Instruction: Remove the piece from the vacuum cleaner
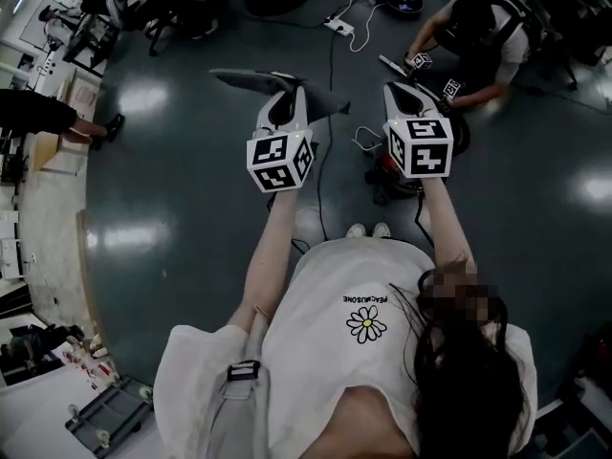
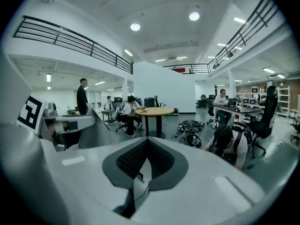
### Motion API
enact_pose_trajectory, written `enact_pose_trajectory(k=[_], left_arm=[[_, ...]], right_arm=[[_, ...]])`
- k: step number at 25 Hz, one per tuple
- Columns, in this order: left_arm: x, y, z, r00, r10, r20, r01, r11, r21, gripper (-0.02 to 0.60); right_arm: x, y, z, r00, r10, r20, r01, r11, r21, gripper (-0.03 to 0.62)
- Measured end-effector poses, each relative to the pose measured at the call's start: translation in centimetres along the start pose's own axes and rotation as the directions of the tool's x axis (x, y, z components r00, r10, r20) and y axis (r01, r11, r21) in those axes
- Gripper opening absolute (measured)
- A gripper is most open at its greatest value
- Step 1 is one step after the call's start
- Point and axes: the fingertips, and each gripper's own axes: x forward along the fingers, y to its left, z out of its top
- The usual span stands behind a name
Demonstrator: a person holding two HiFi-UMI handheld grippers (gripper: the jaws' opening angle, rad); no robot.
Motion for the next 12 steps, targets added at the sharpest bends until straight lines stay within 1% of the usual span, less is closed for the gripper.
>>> enact_pose_trajectory(k=[2, 5, 12], left_arm=[[0.4, -0.5, 0.4, 1.000, 0.000, 0.016, 0.000, 1.000, -0.010, 0.023], [0.6, -1.4, 0.4, 1.000, -0.013, 0.024, 0.013, 1.000, -0.002, 0.023], [0.8, -2.7, 0.4, 0.999, -0.038, 0.022, 0.038, 0.999, 0.011, 0.023]], right_arm=[[-0.2, -0.6, -0.7, 1.000, 0.001, -0.010, -0.001, 1.000, 0.000, 0.023], [-0.4, -1.3, -1.3, 1.000, -0.009, -0.006, 0.009, 1.000, 0.006, 0.023], [-0.4, -1.0, -0.3, 1.000, 0.003, 0.022, -0.003, 1.000, -0.005, 0.023]])
